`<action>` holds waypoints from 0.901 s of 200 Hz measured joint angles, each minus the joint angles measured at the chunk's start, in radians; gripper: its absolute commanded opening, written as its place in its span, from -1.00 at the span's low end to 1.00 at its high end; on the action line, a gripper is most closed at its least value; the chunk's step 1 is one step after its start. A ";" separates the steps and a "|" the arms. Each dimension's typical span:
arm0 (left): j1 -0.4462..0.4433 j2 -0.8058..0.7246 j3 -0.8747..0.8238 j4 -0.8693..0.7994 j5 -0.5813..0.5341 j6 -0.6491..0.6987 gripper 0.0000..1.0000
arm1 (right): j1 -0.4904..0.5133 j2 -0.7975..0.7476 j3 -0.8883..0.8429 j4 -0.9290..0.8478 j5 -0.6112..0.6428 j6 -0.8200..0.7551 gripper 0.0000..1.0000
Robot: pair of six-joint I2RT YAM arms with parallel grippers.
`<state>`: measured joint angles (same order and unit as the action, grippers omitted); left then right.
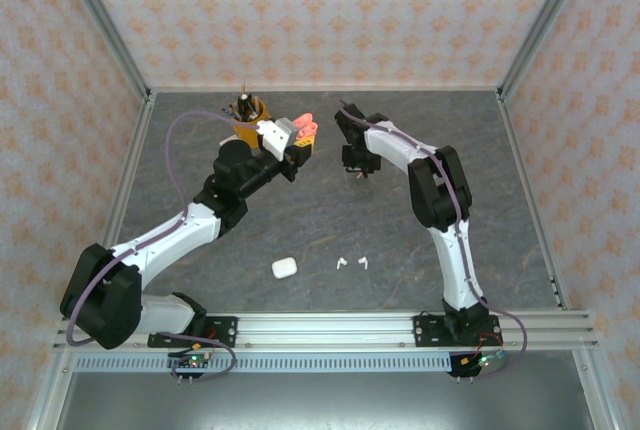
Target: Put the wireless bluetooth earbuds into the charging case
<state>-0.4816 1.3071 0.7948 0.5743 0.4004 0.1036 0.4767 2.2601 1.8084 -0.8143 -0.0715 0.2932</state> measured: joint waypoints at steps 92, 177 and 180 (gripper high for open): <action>0.000 -0.025 0.000 -0.002 0.011 -0.003 -1.00 | 0.000 -0.235 -0.319 0.140 -0.064 -0.056 -0.50; 0.000 -0.071 -0.001 -0.013 0.063 -0.002 -1.00 | 0.000 -0.637 -0.419 0.227 -0.087 -0.070 -0.49; 0.000 -0.071 -0.001 -0.014 0.065 -0.002 -1.00 | 0.000 -0.650 -0.419 0.229 -0.087 -0.070 -0.49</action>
<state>-0.4820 1.2366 0.7937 0.5602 0.4656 0.1020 0.4770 1.6104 1.3891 -0.5858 -0.1581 0.2230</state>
